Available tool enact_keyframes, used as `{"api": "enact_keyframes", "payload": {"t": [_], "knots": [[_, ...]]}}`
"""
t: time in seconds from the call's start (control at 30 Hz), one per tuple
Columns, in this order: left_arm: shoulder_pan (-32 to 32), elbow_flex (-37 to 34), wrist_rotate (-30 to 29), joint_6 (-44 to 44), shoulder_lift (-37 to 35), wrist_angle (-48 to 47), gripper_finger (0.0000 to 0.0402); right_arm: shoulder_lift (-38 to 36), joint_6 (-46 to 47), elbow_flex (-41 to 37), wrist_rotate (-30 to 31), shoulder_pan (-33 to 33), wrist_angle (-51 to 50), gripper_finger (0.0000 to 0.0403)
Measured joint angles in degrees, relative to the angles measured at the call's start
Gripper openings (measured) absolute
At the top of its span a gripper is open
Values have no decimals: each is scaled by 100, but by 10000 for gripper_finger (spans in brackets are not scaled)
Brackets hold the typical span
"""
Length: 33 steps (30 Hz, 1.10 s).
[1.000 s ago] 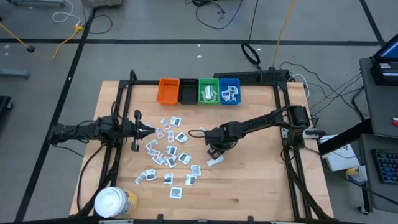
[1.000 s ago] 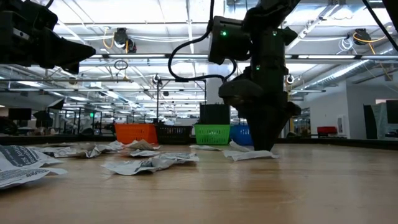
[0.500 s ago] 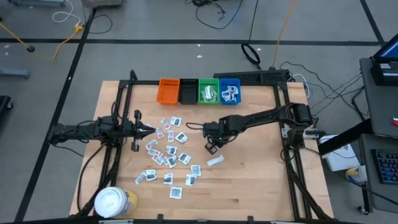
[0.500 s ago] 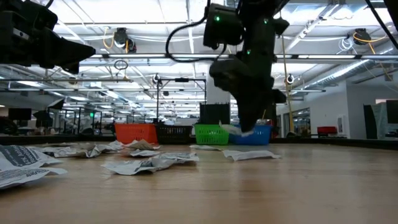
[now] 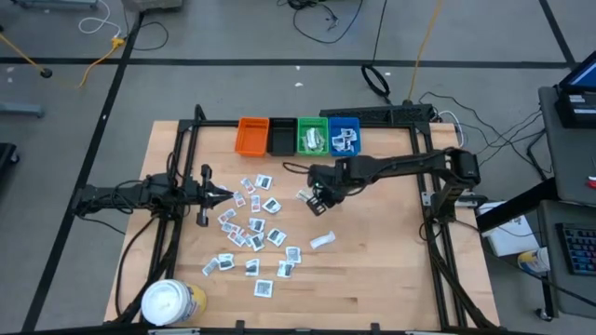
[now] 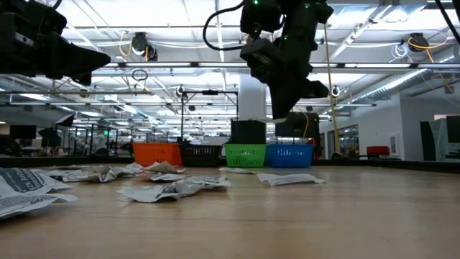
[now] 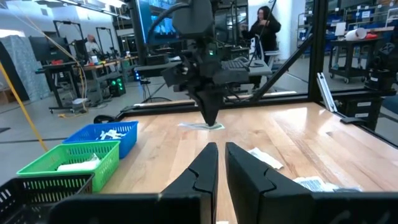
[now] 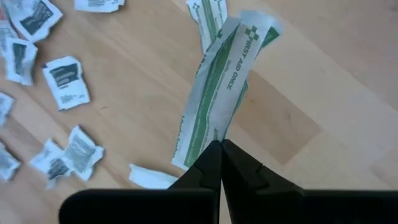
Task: Pick & Place First Aid Supplies
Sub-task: Put the green bandage into the green bin
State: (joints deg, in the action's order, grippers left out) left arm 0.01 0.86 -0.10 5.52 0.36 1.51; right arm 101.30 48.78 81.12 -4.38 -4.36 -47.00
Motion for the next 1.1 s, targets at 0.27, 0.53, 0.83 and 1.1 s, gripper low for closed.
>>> {"api": "enact_keyframes", "payload": {"t": [0.27, 0.53, 0.83, 1.1], "knots": [[0, 0, 0, 0, 0, -1, 37, 4, -370, 0, -146, -960, 26, 0], [0, 2, 0, 0, 0, -1, 37, 4, -642, 0, -120, -2030, 26, 0], [0, 0, 0, 0, 0, -1, 37, 4, -762, 0, -99, -2731, 527, 0], [0, 1, -1, 0, 0, 1, 37, 522, -996, 625, -171, -2956, 729, 0]]}}
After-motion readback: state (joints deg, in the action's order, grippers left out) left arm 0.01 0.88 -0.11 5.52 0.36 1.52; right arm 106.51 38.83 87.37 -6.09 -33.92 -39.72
